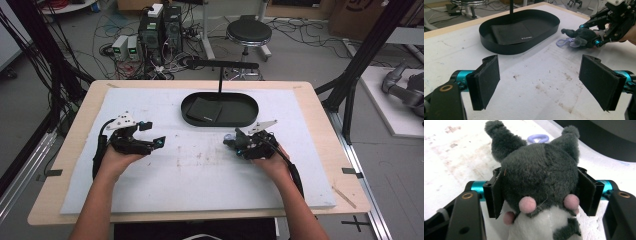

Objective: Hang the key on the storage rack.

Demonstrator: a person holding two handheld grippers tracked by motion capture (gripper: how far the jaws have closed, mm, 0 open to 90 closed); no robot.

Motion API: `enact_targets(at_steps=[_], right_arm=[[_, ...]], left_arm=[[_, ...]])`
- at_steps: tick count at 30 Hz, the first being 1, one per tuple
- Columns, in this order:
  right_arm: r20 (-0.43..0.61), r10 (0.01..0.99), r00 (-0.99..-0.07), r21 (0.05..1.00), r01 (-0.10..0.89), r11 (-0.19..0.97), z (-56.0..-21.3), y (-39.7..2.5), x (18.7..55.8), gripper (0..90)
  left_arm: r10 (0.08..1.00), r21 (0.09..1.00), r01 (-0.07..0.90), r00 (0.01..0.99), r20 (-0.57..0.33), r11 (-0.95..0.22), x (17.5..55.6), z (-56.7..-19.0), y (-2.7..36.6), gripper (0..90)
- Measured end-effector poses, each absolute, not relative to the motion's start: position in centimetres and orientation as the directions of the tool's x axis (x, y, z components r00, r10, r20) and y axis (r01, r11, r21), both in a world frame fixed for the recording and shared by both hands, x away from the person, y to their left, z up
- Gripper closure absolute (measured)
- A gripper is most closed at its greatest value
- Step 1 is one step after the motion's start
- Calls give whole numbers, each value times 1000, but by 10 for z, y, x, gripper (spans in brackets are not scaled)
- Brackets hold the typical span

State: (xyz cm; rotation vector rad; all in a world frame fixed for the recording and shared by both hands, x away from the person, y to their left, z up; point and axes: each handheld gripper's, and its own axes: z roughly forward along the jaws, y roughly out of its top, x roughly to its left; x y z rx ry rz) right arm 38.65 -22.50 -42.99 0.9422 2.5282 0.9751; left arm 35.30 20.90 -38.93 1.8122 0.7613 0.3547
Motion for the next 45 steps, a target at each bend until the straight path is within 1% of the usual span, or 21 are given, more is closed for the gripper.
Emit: enact_targets(at_steps=[5, 8, 13, 21, 27, 31, 34, 39, 45], right_arm=[[-2, 668, -744, 750, 440, 493, -413, -235, 381, 345], [24, 678, -735, 779, 439, 448, -401, -244, 381, 345], [10, 708, -706, 819, 412, 400, -376, -257, 384, 345], [-38, 732, -680, 844, 370, 388, -334, -262, 393, 345], [-36, 749, -662, 857, 365, 363, -311, -266, 407, 345], [-32, 761, -648, 860, 370, 351, -302, -268, 419, 345], [-7, 776, -631, 865, 386, 322, -296, -272, 429, 345], [-9, 791, -612, 863, 395, 315, -286, -272, 444, 345], [-25, 800, -599, 872, 379, 311, -279, -269, 458, 345]], left_arm=[[656, 924, 325, 745, -120, -200, 352, -387, 211, 171], [657, 926, 321, 745, -119, -197, 352, -386, 212, 170], [660, 929, 317, 742, -118, -191, 352, -383, 214, 170], [655, 933, 308, 746, -117, -185, 351, -378, 215, 171], [651, 935, 307, 749, -121, -179, 350, -376, 215, 171], [648, 932, 314, 751, -125, -184, 351, -377, 215, 170], [649, 930, 317, 750, -127, -184, 351, -378, 215, 171], [649, 929, 322, 749, -133, -181, 352, -379, 215, 170], [650, 927, 325, 749, -131, -187, 353, -381, 216, 171]])
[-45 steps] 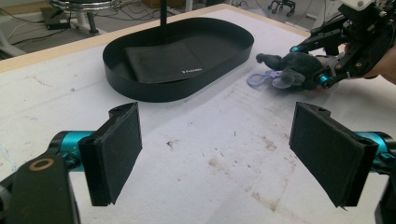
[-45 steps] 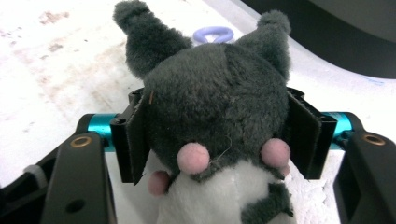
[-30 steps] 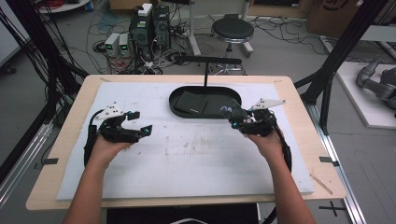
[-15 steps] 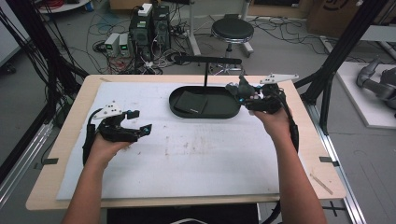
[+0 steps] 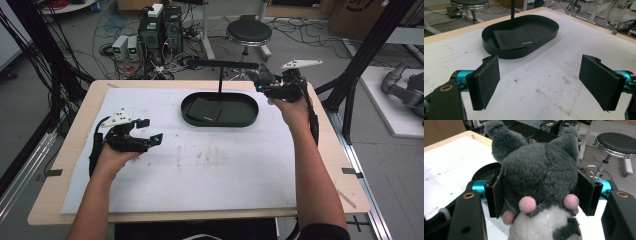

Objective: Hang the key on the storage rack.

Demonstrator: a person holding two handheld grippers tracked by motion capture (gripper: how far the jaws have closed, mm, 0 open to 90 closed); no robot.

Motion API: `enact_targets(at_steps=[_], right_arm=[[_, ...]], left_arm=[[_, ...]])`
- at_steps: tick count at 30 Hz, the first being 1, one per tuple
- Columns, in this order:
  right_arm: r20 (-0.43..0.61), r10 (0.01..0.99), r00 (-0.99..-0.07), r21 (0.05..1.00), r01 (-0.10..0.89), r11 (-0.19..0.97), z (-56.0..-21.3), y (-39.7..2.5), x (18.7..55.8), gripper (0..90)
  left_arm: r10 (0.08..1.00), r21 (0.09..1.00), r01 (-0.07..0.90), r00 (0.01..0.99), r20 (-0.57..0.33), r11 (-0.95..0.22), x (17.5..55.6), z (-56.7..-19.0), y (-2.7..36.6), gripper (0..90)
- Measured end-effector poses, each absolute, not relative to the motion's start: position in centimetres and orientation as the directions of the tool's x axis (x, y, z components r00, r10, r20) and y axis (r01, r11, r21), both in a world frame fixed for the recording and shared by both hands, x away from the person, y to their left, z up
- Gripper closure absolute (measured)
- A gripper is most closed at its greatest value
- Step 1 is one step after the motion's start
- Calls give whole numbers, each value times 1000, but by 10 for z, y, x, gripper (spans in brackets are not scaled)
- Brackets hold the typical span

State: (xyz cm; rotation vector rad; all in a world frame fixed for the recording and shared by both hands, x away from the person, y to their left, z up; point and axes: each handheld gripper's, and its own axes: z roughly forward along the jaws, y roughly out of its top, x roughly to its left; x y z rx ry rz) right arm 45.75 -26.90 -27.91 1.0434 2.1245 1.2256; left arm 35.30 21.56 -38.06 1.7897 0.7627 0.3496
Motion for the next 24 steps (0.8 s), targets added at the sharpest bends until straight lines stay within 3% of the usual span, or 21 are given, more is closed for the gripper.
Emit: enact_targets(at_steps=[10, 24], right_arm=[[0, 827, -562, 841, 447, 304, -292, -275, 478, 344], [14, 864, -503, 846, 466, 258, -300, -280, 488, 336]], left_arm=[[652, 921, 338, 746, -138, -193, 355, -385, 215, 170], [654, 919, 343, 743, -139, -194, 355, -386, 215, 170]])
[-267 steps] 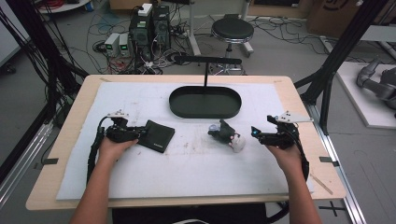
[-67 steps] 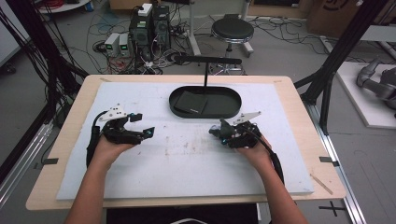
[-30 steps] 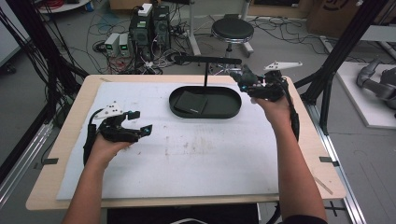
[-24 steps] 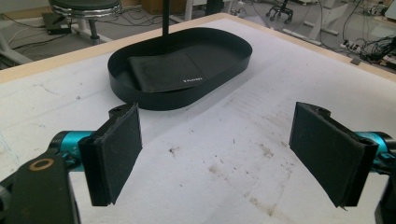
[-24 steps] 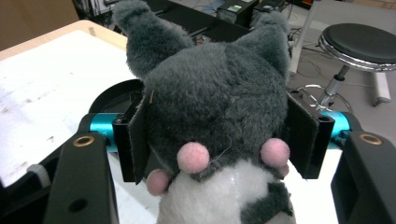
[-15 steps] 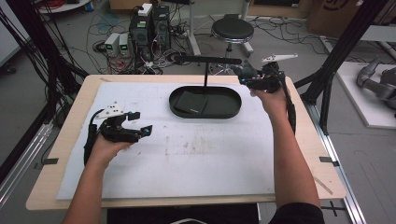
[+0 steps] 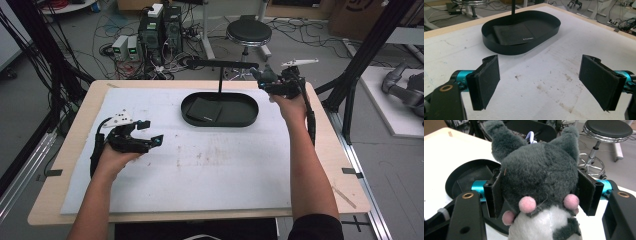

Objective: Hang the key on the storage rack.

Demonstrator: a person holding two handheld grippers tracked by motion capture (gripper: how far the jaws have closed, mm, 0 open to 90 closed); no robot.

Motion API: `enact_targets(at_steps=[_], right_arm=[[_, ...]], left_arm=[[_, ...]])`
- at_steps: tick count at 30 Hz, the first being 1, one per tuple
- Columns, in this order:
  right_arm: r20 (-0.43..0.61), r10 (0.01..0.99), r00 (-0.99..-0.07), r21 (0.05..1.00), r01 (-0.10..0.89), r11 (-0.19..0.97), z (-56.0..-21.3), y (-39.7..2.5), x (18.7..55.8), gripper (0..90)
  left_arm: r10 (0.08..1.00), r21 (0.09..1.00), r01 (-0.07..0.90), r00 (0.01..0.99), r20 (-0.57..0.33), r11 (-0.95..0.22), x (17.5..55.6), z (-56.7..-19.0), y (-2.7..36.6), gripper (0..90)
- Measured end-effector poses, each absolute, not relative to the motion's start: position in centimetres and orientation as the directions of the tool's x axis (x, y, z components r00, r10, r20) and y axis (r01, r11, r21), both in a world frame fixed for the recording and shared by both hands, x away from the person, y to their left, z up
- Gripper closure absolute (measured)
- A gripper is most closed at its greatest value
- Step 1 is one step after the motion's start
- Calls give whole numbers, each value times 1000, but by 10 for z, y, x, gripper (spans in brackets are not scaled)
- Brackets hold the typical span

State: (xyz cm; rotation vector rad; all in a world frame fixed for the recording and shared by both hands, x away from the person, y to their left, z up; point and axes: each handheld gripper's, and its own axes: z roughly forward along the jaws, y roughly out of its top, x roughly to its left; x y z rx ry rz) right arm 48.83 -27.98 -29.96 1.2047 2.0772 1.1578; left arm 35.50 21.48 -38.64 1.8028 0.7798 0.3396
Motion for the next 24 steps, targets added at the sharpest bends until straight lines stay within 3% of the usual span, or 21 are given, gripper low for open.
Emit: enact_targets(at_steps=[8, 16, 24], right_arm=[[0, 877, -480, 847, 466, 255, -302, -282, 492, 327], [-23, 882, -472, 842, 466, 271, -303, -278, 492, 218], [-26, 884, -467, 847, 459, 267, -299, -280, 487, 205]], left_arm=[[658, 917, 350, 739, -144, -192, 355, -388, 216, 170], [655, 915, 350, 742, -141, -200, 356, -389, 215, 171], [653, 916, 349, 744, -142, -198, 355, -388, 214, 170]])
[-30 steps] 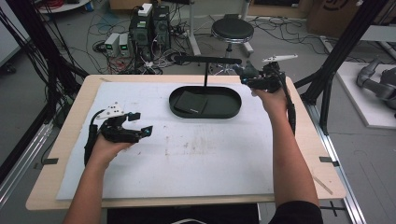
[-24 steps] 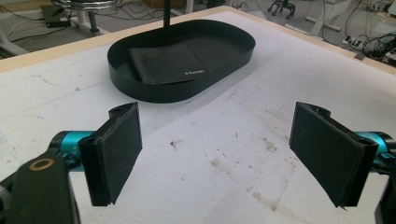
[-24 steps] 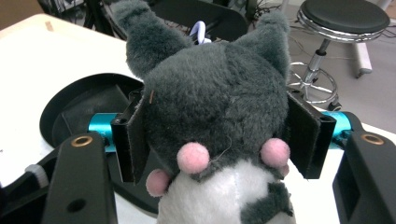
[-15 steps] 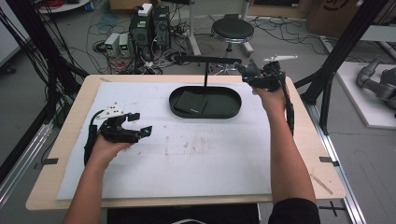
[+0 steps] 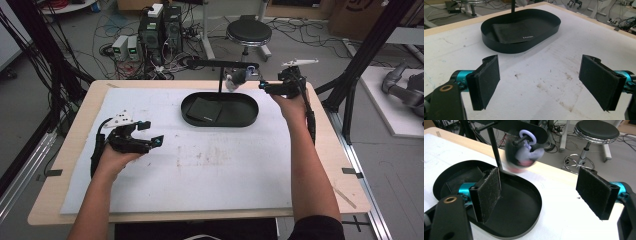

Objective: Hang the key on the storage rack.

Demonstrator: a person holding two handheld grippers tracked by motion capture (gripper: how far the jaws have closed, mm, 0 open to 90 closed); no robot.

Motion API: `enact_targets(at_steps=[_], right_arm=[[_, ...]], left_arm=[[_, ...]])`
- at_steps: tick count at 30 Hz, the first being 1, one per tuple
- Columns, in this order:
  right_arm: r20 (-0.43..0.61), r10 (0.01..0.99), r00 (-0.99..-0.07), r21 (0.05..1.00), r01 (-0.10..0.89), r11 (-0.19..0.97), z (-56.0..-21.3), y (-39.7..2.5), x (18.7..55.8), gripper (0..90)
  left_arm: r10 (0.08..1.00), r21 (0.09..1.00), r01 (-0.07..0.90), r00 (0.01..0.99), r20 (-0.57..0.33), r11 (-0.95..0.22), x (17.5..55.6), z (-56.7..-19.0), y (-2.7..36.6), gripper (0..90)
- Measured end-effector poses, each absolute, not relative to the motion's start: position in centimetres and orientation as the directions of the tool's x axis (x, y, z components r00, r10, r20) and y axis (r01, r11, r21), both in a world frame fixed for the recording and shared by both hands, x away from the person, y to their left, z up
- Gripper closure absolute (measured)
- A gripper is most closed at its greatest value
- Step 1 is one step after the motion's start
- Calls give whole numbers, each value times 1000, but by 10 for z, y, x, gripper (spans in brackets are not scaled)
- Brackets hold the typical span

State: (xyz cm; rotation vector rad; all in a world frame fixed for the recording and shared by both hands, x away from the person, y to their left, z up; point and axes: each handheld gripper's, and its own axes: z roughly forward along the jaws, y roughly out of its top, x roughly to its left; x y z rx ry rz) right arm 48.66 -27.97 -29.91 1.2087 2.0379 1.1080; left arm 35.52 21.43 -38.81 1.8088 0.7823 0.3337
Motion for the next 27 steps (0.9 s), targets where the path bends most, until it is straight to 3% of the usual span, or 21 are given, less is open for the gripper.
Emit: enact_targets(at_steps=[10, 16, 19, 23, 25, 27], right_arm=[[-39, 878, -477, 853, 442, 278, -303, -284, 470, 203], [-31, 857, -514, 792, 511, 335, -307, -280, 459, 196], [-56, 840, -539, 836, 434, 334, -310, -277, 442, 196], [-41, 822, -568, 810, 463, 361, -309, -274, 434, 196], [-58, 816, -576, 854, 395, 339, -312, -274, 423, 196], [-39, 806, -590, 858, 393, 330, -314, -277, 417, 196]], left_arm=[[652, 915, 349, 745, -141, -201, 355, -388, 213, 170], [655, 911, 356, 742, -140, -208, 356, -389, 214, 171], [656, 909, 357, 742, -138, -213, 355, -389, 213, 170], [656, 908, 357, 743, -135, -218, 355, -390, 212, 170], [655, 907, 359, 743, -136, -219, 355, -390, 211, 170], [655, 907, 360, 743, -137, -218, 355, -391, 211, 171]])
